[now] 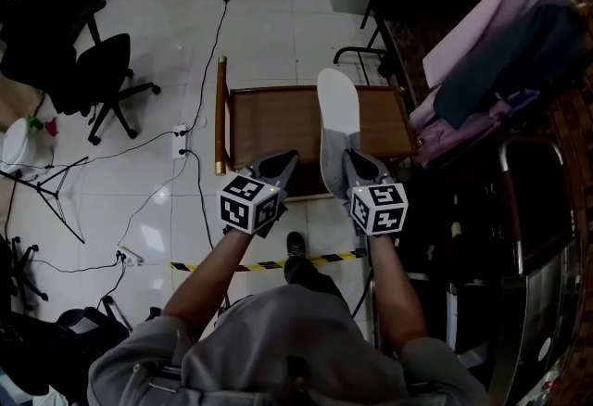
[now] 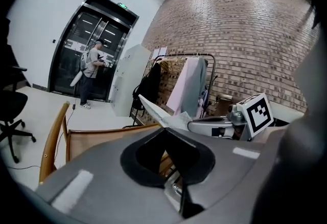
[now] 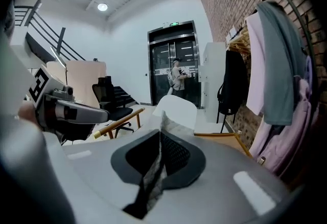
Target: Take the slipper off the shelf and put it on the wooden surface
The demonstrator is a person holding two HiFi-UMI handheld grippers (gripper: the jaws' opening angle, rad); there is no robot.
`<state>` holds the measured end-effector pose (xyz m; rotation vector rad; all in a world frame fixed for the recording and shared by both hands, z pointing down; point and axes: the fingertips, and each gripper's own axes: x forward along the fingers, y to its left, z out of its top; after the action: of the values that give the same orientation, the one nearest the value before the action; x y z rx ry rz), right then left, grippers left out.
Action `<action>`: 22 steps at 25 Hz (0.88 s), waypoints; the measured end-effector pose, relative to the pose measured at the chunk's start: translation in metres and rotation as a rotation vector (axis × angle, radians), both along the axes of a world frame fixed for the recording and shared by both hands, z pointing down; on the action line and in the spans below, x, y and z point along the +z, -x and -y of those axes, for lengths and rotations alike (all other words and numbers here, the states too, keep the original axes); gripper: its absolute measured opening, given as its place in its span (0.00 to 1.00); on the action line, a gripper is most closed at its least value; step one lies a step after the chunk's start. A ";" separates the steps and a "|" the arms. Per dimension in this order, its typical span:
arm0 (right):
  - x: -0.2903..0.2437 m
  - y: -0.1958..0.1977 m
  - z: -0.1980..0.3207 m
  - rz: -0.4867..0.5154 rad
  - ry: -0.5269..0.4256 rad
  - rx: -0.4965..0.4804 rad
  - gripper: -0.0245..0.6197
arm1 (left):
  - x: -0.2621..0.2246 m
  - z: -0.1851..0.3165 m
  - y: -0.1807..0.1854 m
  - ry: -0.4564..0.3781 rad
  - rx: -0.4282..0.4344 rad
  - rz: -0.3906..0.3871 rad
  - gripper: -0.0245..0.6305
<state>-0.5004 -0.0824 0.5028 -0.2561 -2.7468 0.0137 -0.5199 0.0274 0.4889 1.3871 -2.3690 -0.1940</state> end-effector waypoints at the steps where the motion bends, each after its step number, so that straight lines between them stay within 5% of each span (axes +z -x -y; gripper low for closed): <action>1: 0.008 0.010 0.004 -0.014 0.001 -0.007 0.05 | 0.004 0.005 0.008 0.005 -0.007 -0.006 0.03; 12: 0.105 0.110 0.029 -0.154 0.005 -0.080 0.05 | 0.059 0.030 0.087 0.037 -0.080 -0.078 0.03; 22: 0.181 0.136 0.031 -0.281 0.017 -0.098 0.05 | 0.095 0.039 0.111 0.065 -0.102 -0.135 0.03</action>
<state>-0.6364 -0.1132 0.6835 -0.3634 -2.4532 0.0437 -0.6306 -0.0111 0.5838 1.1873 -2.3145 -0.2293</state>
